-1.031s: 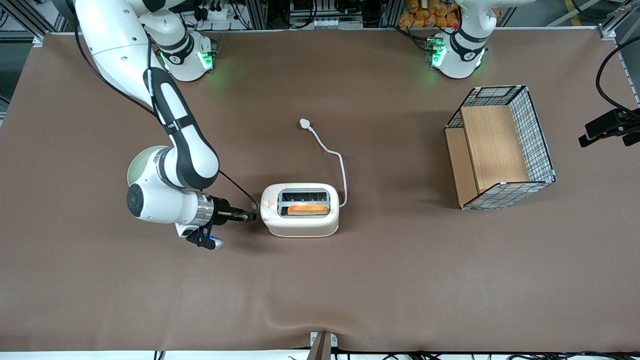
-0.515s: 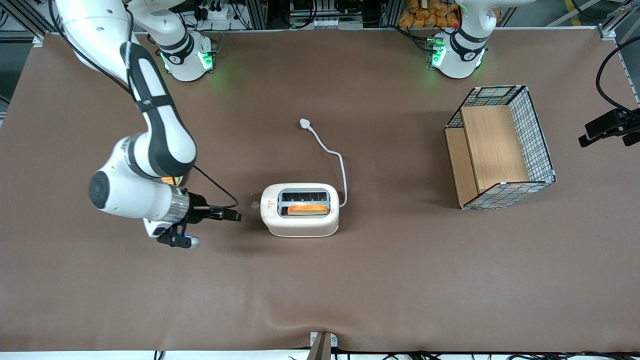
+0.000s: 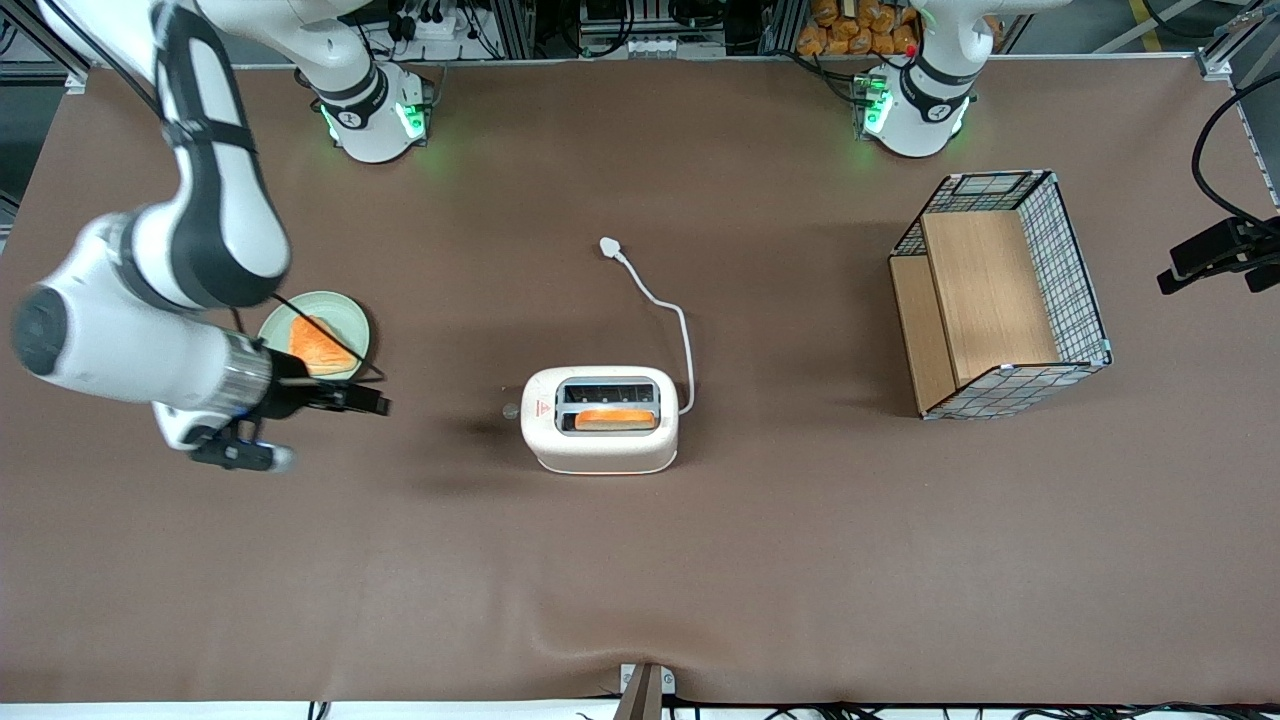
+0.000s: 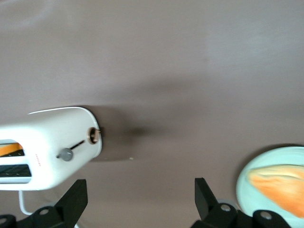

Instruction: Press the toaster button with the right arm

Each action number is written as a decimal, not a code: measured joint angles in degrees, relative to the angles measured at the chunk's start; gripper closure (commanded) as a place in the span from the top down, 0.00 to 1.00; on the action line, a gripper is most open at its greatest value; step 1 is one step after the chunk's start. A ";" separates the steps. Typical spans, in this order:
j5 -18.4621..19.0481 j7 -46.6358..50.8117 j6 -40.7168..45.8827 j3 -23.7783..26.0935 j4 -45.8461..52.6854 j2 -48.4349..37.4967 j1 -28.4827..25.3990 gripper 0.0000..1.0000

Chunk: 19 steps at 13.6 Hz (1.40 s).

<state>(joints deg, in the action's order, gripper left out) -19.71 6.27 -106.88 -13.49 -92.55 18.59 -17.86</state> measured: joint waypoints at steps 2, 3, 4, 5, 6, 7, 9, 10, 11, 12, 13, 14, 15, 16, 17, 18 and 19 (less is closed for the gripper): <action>6.33 -0.03 2.08 -0.37 -0.35 -3.43 0.25 1.00; 8.97 -0.02 3.22 -0.38 -0.45 -4.96 0.46 1.00; 10.77 -0.02 4.44 -0.23 -0.55 -6.37 1.08 1.00; 12.08 -0.23 5.35 0.60 -0.71 -7.65 2.50 1.00; 13.55 -0.85 5.94 2.35 -0.87 -8.85 4.83 1.00; 15.41 -1.60 6.53 4.75 -0.95 -10.07 7.78 1.00; 17.65 -3.21 8.02 8.65 -1.03 -12.50 12.74 1.00; 17.94 -3.66 9.31 9.92 -1.03 -13.68 14.56 1.00; 18.12 -3.88 10.60 10.95 -1.05 -14.85 16.12 1.00; 18.41 -4.12 11.81 11.61 -1.03 -15.98 17.19 1.00; 18.90 -4.44 13.03 11.90 -0.93 -17.05 17.72 1.00; 19.50 -4.68 14.64 12.10 -0.49 -17.93 17.92 1.00; 20.12 -4.75 16.39 12.25 0.36 -18.51 17.95 1.00; 20.45 -4.78 18.00 12.36 1.39 -18.83 17.95 1.00; 20.66 -4.89 19.27 12.38 2.18 -18.97 17.95 1.00; 20.71 -5.05 20.05 12.37 2.72 -18.99 17.99 1.00; 20.71 -5.10 20.48 12.37 3.02 -18.99 18.07 1.00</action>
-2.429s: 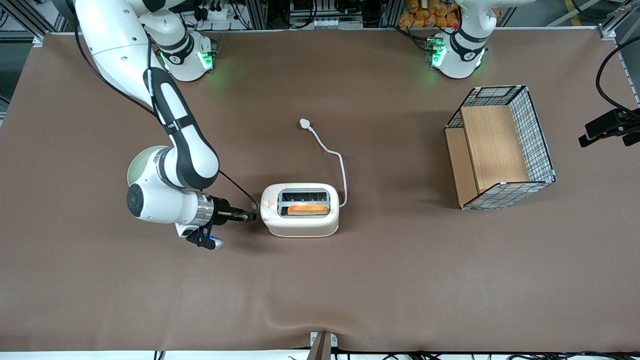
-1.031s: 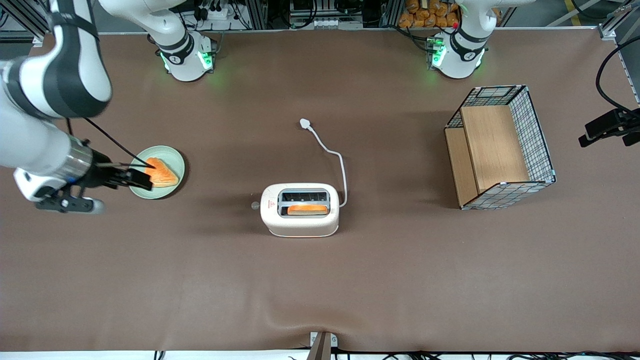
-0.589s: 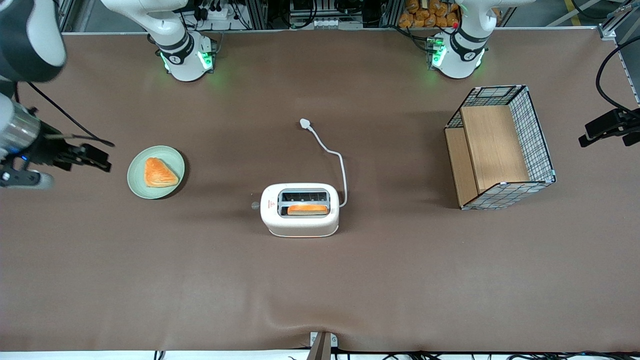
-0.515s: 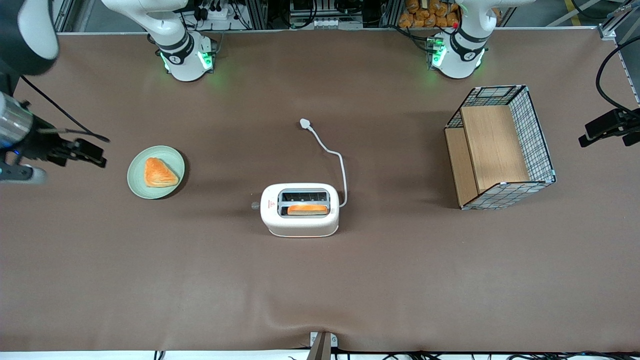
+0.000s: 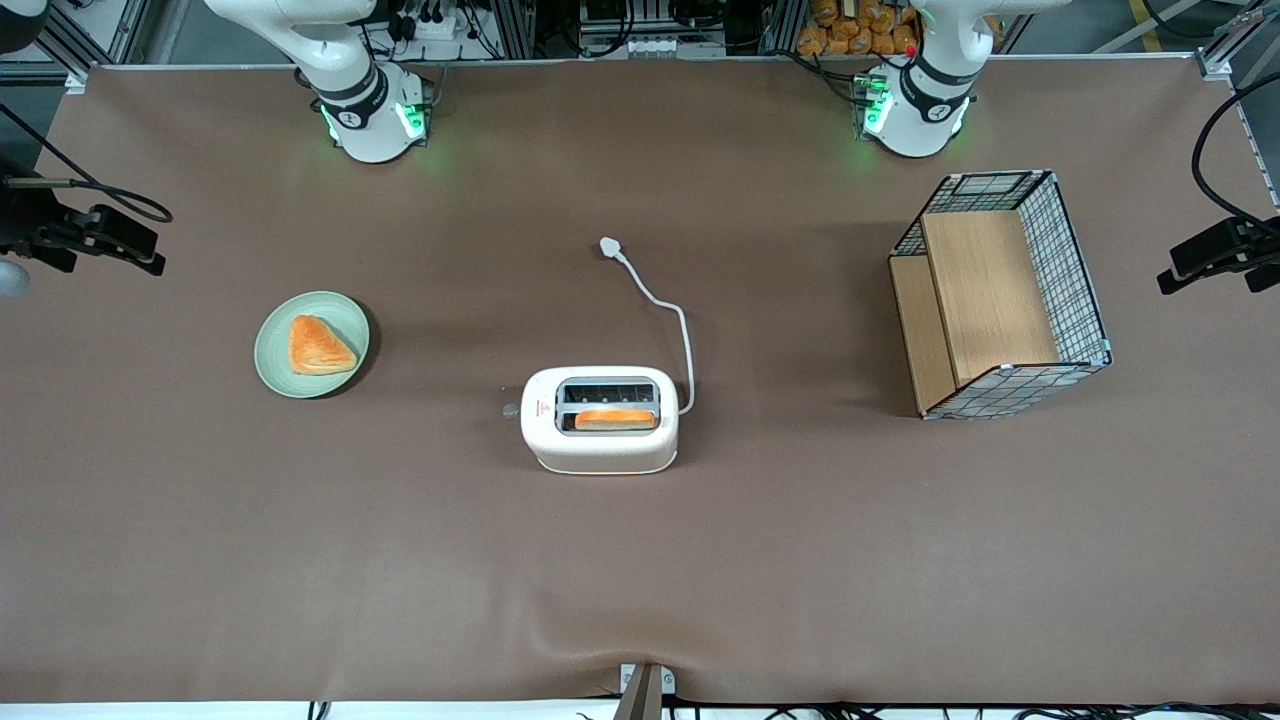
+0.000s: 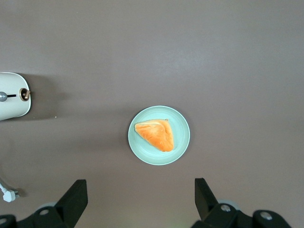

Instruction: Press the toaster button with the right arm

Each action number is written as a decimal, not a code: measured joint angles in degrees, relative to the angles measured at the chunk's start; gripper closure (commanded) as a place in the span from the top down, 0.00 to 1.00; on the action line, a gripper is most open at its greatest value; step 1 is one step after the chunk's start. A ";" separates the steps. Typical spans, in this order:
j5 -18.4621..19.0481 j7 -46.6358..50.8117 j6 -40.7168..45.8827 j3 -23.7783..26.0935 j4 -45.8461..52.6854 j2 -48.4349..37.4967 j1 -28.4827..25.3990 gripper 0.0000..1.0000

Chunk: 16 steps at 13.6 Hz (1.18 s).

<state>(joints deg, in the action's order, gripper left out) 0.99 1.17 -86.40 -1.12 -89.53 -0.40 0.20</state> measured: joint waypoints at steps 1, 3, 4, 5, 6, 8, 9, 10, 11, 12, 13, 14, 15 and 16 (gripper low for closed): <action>-0.02 -0.01 0.83 -0.01 0.22 0.01 0.10 1.00; -0.08 -0.01 2.25 -0.02 0.84 0.02 0.37 1.00; -0.09 0.00 2.42 -0.02 1.19 0.03 0.49 1.00; -0.11 0.00 2.51 -0.02 1.46 0.06 0.53 1.00; -0.16 0.01 2.59 -0.02 1.57 0.08 0.53 1.00; -0.25 0.41 2.63 -0.02 1.59 0.11 0.54 1.00; -0.54 1.12 2.63 -0.01 1.60 0.15 0.54 1.00; -1.02 2.21 2.63 0.02 1.60 0.21 0.54 1.00; -1.30 3.15 2.63 0.08 1.60 0.28 0.54 1.00; -1.45 3.68 2.63 0.14 1.60 0.34 0.53 1.00; -1.55 3.94 2.63 0.16 1.60 0.37 0.53 1.00; -1.59 4.01 2.63 0.16 1.60 0.39 0.53 1.00; -1.63 4.05 2.63 0.16 1.60 0.40 0.53 1.00; -1.66 4.08 2.63 0.16 1.60 0.40 0.53 1.00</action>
